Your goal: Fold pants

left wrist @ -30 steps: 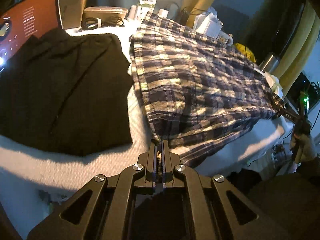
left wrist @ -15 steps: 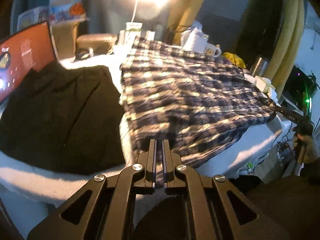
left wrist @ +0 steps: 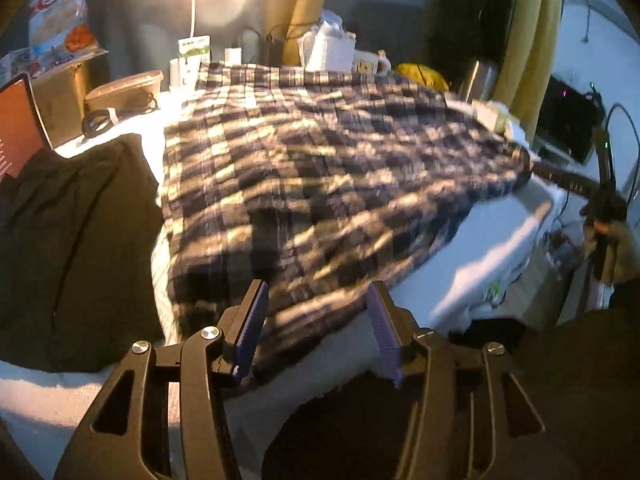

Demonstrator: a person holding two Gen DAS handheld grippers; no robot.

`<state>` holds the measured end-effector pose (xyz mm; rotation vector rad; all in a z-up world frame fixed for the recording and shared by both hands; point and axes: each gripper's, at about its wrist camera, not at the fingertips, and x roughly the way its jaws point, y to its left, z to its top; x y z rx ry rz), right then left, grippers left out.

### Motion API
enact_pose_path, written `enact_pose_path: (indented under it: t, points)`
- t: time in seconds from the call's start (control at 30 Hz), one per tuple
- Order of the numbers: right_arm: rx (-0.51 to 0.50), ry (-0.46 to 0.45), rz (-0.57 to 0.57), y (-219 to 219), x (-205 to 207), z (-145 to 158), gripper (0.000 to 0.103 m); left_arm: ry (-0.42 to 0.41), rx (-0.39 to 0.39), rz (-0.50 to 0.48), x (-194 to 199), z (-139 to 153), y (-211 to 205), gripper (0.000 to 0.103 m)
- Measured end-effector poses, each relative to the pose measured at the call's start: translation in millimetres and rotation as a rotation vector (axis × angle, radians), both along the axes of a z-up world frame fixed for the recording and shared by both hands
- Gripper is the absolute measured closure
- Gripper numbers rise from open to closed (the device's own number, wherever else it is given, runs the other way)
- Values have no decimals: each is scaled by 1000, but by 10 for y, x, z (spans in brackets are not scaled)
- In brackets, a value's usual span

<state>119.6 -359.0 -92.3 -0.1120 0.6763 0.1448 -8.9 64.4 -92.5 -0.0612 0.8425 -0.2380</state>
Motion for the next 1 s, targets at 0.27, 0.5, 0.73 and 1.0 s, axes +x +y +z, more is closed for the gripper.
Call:
enact_pose_path:
  t: [0.27,0.5,0.73,1.0]
  points:
    - [-23,12,-12,-9,-16,-50,42,5,109,-28,-135,-123,45,30]
    - [-82,-2,-17,-5,-62,-58,17,-47,192,13,-1,-154,-47,18]
    - [-203,-14,18,152,-108,-176,17,-114,166,-27,75,-161,-120,66]
    - [-316,-78,137,651,-137,-298,17,-129,73,11,86,-17,-42,96]
